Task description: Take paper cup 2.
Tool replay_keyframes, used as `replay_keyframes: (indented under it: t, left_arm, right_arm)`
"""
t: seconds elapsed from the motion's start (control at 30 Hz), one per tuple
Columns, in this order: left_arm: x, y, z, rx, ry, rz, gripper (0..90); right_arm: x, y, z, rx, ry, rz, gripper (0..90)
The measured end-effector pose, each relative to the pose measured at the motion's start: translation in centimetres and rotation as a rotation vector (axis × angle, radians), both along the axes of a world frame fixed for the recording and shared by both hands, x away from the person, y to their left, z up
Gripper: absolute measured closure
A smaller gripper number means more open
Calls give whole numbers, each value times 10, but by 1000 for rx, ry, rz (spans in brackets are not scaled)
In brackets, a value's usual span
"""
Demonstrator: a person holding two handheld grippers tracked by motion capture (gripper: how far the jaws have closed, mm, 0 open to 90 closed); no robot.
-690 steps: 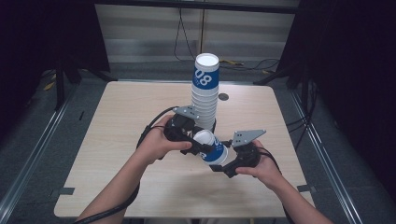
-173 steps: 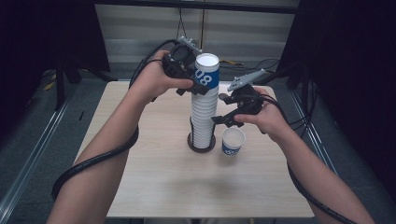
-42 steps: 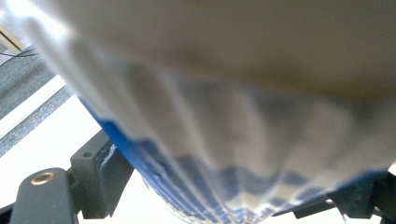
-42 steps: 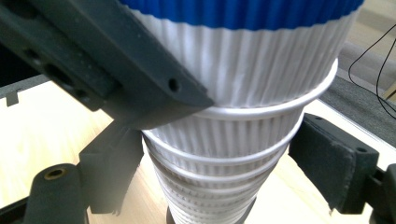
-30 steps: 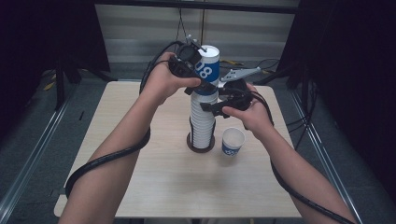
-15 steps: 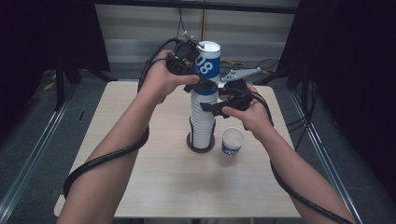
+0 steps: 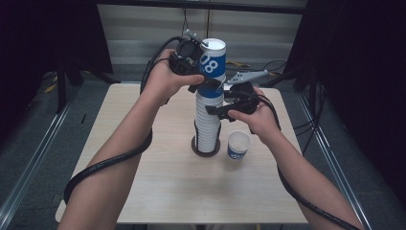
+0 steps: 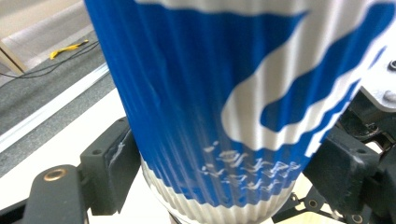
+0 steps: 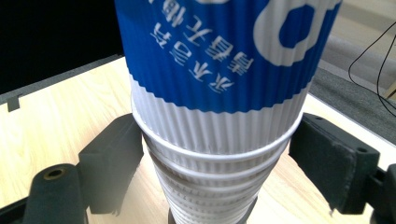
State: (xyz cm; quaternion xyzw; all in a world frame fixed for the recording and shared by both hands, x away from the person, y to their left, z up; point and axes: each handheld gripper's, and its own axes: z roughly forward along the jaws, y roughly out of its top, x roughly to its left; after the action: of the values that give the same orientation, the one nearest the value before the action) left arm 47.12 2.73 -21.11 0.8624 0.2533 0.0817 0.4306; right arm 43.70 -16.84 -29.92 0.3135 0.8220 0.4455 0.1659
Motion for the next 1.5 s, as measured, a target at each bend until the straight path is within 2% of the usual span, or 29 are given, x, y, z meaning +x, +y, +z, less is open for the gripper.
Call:
replay_keyframes:
  t: [0.37, 0.53, 0.63, 0.87, 0.97, 1.4, 1.5]
  left_arm:
    - [0, 2, 7, -16, -19, 13, 186]
    - [1, 3, 8, -32, -12, 9, 186]
    - [1, 3, 8, -23, -16, 10, 186]
    - [0, 7, 15, -36, -18, 14, 185]
    - [-2, 8, 19, -40, -20, 14, 185]
    - [-5, 17, 26, -32, -32, 17, 183]
    - [-6, 17, 28, -47, -29, 22, 184]
  right_arm:
    - [-1, 0, 0, -5, 5, -2, 173]
    - [0, 0, -2, 4, 5, -3, 174]
    - [0, 0, -2, -2, 6, -2, 175]
    - [0, -1, -5, -1, 14, -1, 184]
    - [0, -1, -7, -19, 12, -4, 215]
    - [-1, -7, -11, -9, 22, -1, 176]
    - [-1, -8, -11, -8, 21, -5, 175]
